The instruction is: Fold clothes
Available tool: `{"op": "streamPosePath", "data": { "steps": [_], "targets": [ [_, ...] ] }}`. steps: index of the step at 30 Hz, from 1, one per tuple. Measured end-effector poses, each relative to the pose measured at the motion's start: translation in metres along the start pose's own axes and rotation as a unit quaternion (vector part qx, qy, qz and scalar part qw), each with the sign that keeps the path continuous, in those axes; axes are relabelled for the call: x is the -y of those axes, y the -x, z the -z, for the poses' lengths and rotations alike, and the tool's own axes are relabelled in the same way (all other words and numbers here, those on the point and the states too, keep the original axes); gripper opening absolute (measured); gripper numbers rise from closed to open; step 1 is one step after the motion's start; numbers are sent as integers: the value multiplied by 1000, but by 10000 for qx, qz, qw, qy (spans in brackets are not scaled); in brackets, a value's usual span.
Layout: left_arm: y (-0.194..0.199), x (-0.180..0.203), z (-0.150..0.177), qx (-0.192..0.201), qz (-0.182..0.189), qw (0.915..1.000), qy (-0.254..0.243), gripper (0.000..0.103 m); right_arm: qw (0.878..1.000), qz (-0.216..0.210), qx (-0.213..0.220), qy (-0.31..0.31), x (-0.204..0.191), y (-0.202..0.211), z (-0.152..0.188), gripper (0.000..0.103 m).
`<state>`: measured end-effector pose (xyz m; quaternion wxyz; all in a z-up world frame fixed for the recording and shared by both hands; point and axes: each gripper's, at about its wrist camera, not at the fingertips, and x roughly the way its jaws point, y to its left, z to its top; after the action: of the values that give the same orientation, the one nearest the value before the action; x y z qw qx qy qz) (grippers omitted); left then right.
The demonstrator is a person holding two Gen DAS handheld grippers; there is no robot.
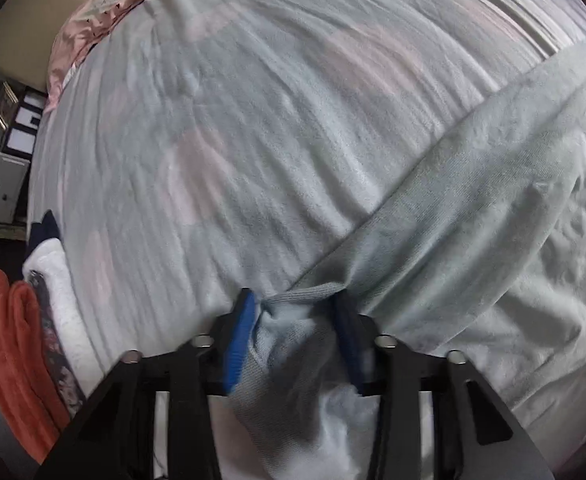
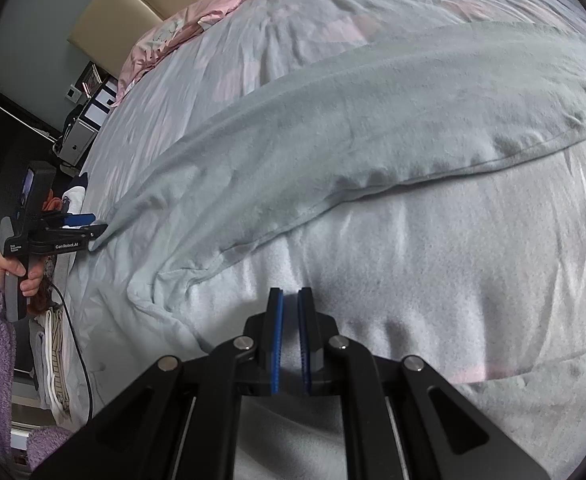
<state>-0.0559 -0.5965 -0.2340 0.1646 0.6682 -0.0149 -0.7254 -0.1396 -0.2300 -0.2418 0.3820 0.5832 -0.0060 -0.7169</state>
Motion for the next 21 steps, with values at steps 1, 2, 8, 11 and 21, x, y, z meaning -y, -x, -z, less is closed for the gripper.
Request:
{"op": "streamPosePath", "data": {
  "steps": [1,2,8,11,21],
  "targets": [
    [3,3,-1,50,-89,9999,-13,8,10000,-2,3,5,0,0,0,8],
    [5,7,-1,100,-178,9998,-27,6,10000,-4,6,8,0,0,0,8],
    [25,-24,-12,473,-727,9937,714,5,10000,-51,-2,-81,1,2,0,8],
    [17,-29,-17,356,-851,9925,807,5,10000,-44,-7,-77,2,1,0,8],
    [10,2,-10,569,-1198,9885,725,43,9999,-97,-13,-113,4,2,-1,8]
  ]
}}
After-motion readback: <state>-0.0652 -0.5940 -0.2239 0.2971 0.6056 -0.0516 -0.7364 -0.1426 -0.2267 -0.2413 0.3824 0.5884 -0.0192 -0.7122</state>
